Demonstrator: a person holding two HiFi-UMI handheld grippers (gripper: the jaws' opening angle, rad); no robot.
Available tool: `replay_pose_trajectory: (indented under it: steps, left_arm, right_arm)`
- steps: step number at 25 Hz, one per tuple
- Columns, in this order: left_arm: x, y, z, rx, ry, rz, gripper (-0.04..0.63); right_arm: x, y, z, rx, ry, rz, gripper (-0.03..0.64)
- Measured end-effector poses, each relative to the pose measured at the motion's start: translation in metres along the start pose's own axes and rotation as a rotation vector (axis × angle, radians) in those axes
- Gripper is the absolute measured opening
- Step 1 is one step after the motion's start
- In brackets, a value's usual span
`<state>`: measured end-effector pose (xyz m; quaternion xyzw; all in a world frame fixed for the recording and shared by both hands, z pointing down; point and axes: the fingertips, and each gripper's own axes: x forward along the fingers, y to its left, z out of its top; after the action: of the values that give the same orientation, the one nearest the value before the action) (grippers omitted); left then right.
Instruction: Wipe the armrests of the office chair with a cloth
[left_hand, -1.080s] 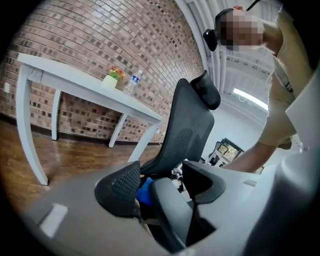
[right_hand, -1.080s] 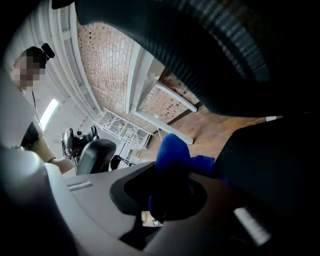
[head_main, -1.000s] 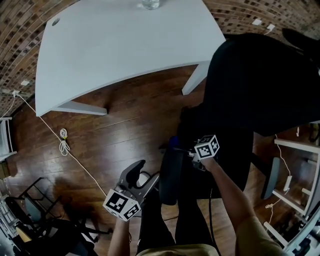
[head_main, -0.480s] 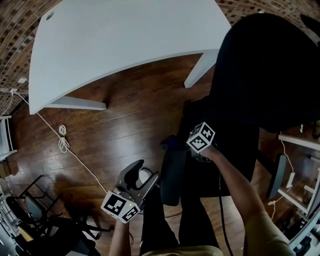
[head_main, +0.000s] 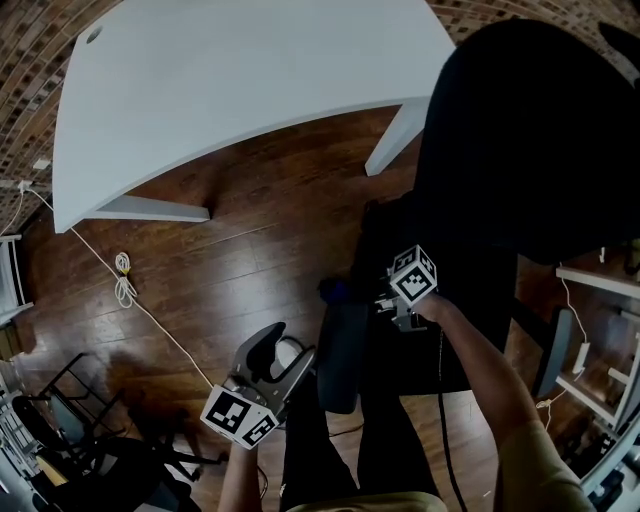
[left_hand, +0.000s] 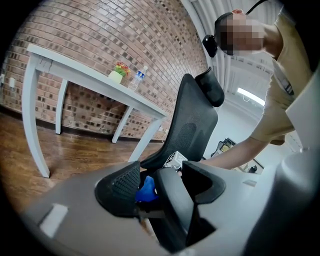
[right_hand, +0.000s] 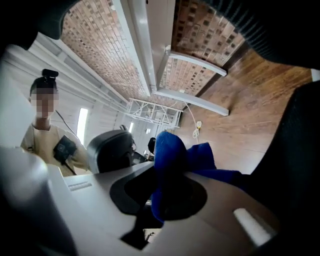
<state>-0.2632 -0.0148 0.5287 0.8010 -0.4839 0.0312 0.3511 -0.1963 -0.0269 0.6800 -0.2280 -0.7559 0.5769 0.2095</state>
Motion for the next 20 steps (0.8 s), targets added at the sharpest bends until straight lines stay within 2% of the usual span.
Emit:
replay_pose_trajectory:
  steps: [4,8,15,18,20]
  left_arm:
    - [0.002,-0.001,-0.001,-0.002,0.005,-0.001,0.247]
    - [0.002,-0.003,0.0,0.001,0.002,-0.003,0.247]
    - [0.003,-0.003,-0.005,-0.002,0.003,0.004,0.247]
    - [0.004,-0.004,-0.006,-0.003,0.001,0.002,0.247]
    - [0.004,-0.004,-0.005,-0.004,-0.005,0.002,0.247]
  right_arm:
    - [-0.003,0.027,0.004,0.04,-0.076,0.163,0.025]
    - [-0.01,0.034,0.001,0.11,-0.169,0.241,0.025]
    - [-0.017,0.043,-0.005,0.157,-0.248,0.286,0.023]
    - [-0.019,0.047,-0.01,0.113,-0.283,0.275,0.023]
    - [-0.024,0.044,-0.014,0.063,-0.333,0.219,0.025]
